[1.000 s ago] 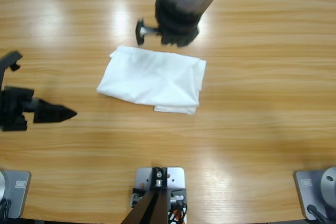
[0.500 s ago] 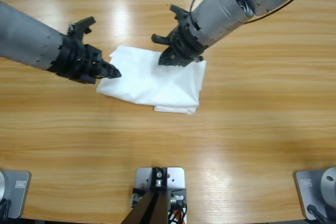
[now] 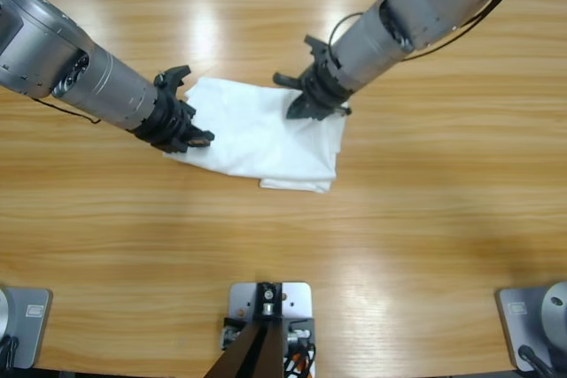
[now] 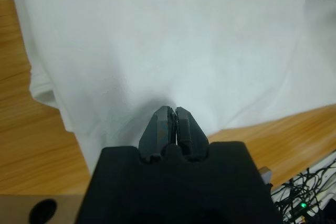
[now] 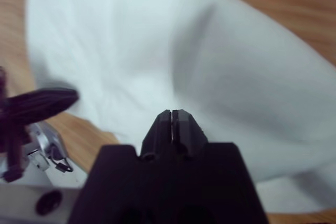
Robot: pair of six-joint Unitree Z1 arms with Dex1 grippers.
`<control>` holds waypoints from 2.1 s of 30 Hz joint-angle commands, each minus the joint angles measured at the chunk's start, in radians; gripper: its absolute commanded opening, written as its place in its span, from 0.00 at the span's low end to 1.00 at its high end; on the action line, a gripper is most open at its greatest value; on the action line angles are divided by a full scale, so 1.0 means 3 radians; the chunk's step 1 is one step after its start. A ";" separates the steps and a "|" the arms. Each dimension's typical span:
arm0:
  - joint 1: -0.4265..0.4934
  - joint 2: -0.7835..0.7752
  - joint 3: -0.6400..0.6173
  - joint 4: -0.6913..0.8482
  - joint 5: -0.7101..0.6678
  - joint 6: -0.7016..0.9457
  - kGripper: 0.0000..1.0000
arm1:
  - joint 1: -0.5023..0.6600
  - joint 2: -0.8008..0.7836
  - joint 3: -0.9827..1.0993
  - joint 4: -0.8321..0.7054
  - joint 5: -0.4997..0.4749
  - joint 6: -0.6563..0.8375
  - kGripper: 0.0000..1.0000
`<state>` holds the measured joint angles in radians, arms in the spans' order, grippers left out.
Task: Fold clothes
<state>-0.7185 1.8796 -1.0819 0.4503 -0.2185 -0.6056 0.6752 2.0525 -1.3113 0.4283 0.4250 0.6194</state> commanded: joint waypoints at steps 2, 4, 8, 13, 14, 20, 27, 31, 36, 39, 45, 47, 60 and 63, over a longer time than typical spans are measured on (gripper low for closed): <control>0.0083 0.0304 0.0114 -0.0095 -0.0069 -0.0047 0.00 | -0.0043 0.0207 0.0195 0.0139 -0.0445 0.0005 0.00; 0.0097 0.0318 0.0136 -0.0095 -0.0069 -0.0057 0.00 | -0.0069 0.0152 0.0199 0.0296 -0.0610 0.0006 0.00; 0.0109 0.0355 0.0177 -0.0100 -0.0069 -0.0057 0.00 | -0.0083 0.0051 0.0197 0.0547 -0.0871 0.0008 0.00; 0.0109 0.0377 0.0183 -0.0106 -0.0069 -0.0092 0.00 | -0.0106 0.0051 0.0277 0.0572 -0.1066 -0.0007 0.00; 0.0109 0.0377 0.0188 -0.0109 -0.0069 -0.0093 0.00 | -0.0108 0.0037 0.0265 0.0549 -0.1057 -0.0071 0.00; 0.0167 -0.0360 0.0211 -0.0103 -0.0042 -0.0117 0.00 | -0.0075 -0.0026 0.0189 0.0492 -0.0808 -0.0315 0.00; 0.0170 -0.0585 -0.0273 -0.0055 -0.0039 -0.0108 0.00 | 0.0113 0.0097 0.0134 0.0275 -0.0473 -0.0451 0.00; 0.0109 -0.0188 -0.0639 -0.0079 -0.0122 -0.0108 0.00 | 0.0117 -0.0156 0.0092 0.0335 -0.0645 -0.0434 0.00; 0.0051 0.0592 -0.1216 -0.0064 -0.0129 -0.0089 0.00 | 0.0117 -0.0391 0.0094 0.0488 -0.0699 -0.0425 0.00; 0.0051 0.0932 -0.1592 0.0119 -0.0134 -0.0057 0.00 | 0.0117 -0.0652 0.0062 0.0649 -0.0721 -0.0338 0.00; 0.0050 0.1153 -0.1710 0.0353 -0.0160 -0.0062 0.00 | 0.0117 -0.0717 0.0235 0.0632 -0.0512 -0.0263 0.00; 0.0053 0.1178 -0.1706 0.0370 -0.0162 -0.0068 0.00 | 0.0117 -0.0636 0.0388 0.0502 -0.0464 -0.0241 0.00; 0.0086 0.1282 -0.1706 0.0516 -0.0143 -0.0071 0.00 | 0.0117 -0.0115 0.1002 -0.0125 -0.0369 -0.0123 0.00; 0.0141 0.1291 -0.1706 0.0524 -0.0118 -0.0068 0.00 | 0.0117 -0.0131 0.1079 -0.0134 -0.0399 -0.0088 0.00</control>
<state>-0.6973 2.1933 -1.5885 0.5825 -0.2515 -0.6318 0.7014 1.9431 -1.0618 0.4085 0.2989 0.5656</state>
